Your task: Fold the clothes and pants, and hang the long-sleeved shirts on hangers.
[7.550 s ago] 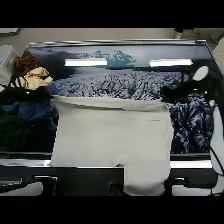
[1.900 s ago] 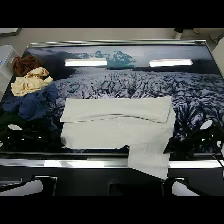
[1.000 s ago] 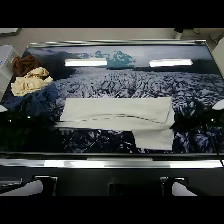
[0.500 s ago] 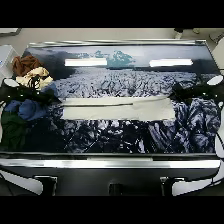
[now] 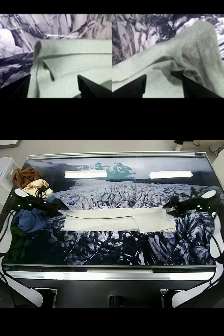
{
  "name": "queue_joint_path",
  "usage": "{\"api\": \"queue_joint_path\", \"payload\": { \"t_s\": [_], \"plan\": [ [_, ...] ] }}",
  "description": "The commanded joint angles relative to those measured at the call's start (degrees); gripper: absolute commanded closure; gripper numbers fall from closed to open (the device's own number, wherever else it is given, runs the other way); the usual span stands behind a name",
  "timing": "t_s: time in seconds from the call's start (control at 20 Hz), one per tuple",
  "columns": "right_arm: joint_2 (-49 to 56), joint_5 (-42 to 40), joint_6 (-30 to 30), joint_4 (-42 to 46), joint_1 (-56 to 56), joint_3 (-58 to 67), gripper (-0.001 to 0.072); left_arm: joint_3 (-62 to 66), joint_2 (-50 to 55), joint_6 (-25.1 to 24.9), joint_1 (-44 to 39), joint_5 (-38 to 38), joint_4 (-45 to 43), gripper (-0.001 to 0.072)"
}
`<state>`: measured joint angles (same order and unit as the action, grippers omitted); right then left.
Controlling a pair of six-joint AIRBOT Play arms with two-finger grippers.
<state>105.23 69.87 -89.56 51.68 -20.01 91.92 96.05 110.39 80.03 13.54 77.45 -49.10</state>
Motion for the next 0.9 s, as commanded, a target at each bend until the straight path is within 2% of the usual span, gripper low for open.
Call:
{"api": "queue_joint_path", "payload": {
  "t_s": [0.0, 0.05, 0.1, 0.25, 0.35, 0.6, 0.85],
  "plan": [
    [-0.44, 9.03, 2.84, 4.00, -5.40, 6.14, 0.0090, 3.87, -1.05, 1.97, 5.07, 9.53, -0.02, 0.0063],
    [-0.44, 11.13, 2.08, 5.92, -8.11, 6.45, 0.0030, 4.26, -2.23, 3.67, 7.06, 10.97, -0.02, 0.0063],
    [0.07, 13.66, 1.05, 7.45, -11.06, 6.43, 0.0005, 4.22, -3.89, 4.68, 8.92, 11.82, -0.02, 0.0063],
    [2.84, 17.18, 1.05, 7.61, -15.87, 4.90, -0.0003, 4.20, -9.75, 6.12, 11.02, 12.15, 0.02, 0.0076],
    [4.70, 17.11, 3.93, 6.34, -15.47, 3.10, -0.0003, 4.20, -13.97, 6.16, 9.84, 12.11, 0.00, 0.0078],
    [10.40, 16.81, 9.49, -5.51, -12.63, 2.69, -0.0004, 4.20, -22.97, 6.19, 1.25, 12.11, 0.02, 0.0078],
    [11.67, 12.72, 9.51, -7.61, -6.82, 2.71, -0.0002, 4.20, -27.52, 6.62, -9.53, 10.95, 0.04, 0.0078]
  ]
}}
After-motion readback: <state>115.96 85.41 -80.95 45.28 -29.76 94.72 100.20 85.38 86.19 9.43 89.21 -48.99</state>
